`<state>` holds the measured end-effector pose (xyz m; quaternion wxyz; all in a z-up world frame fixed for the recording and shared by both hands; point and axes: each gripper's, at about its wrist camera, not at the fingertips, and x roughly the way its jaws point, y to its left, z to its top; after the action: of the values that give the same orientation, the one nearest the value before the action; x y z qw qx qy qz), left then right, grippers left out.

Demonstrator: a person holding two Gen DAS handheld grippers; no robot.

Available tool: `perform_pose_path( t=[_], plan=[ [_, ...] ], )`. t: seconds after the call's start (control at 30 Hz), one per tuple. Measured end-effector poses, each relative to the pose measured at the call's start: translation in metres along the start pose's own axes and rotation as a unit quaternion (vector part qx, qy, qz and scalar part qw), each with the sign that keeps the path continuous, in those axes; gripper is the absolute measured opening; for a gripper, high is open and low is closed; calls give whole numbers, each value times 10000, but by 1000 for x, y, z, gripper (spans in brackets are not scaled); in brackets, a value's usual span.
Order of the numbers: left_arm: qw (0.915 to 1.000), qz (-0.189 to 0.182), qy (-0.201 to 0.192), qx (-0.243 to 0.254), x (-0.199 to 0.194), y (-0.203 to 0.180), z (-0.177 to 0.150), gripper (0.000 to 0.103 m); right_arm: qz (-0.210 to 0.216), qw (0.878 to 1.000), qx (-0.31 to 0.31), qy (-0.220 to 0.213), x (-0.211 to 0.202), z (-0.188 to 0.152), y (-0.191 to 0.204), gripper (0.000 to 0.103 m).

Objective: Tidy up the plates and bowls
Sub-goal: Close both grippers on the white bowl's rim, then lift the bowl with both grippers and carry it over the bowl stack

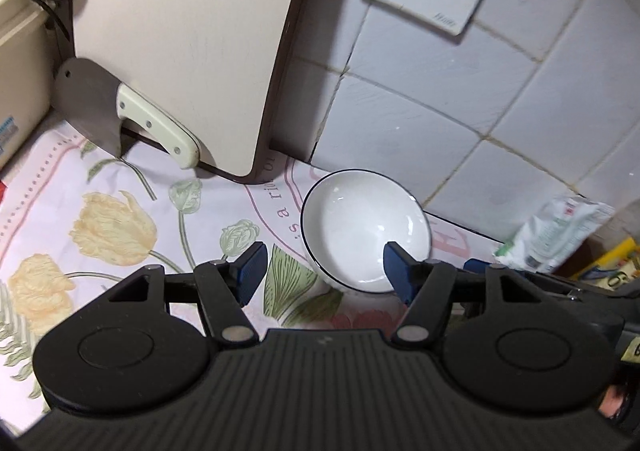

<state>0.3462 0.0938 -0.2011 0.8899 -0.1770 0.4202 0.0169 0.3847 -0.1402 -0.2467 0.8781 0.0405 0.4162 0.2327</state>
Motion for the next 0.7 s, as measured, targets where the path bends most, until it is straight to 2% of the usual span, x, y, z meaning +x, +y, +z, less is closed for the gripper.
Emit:
perform_pose_path(
  t=[0.3, 0.4, 0.43, 0.47, 0.5, 0.57, 0.6, 0.7],
  plan=[
    [9991, 99, 321, -278, 52, 2, 0, 58, -48, 9976, 641, 274, 41, 10, -14, 45],
    [9985, 163, 447, -266, 62, 1, 1, 47, -160, 9974, 618, 326, 49, 10, -13, 40],
    [9982, 167, 497, -287, 64, 1, 1, 39, -209, 9969, 658, 370, 51, 10, -13, 37],
    [9977, 189, 537, -360, 65, 2, 1, 22, -222, 9963, 725, 413, 53, 11, -13, 33],
    [9972, 171, 581, -432, 66, 3, 0, 16, -183, 9958, 784, 427, 54, 11, -14, 29],
    [9970, 110, 569, -505, 66, 5, 0, 15, -183, 9955, 834, 415, 56, 11, -15, 26],
    [9970, 107, 570, -511, 66, 5, 0, 15, -227, 9953, 839, 418, 57, 10, -15, 21],
    [9968, 141, 626, -480, 64, 4, 1, 14, -330, 9942, 924, 447, 57, 10, -14, 19]
  ],
)
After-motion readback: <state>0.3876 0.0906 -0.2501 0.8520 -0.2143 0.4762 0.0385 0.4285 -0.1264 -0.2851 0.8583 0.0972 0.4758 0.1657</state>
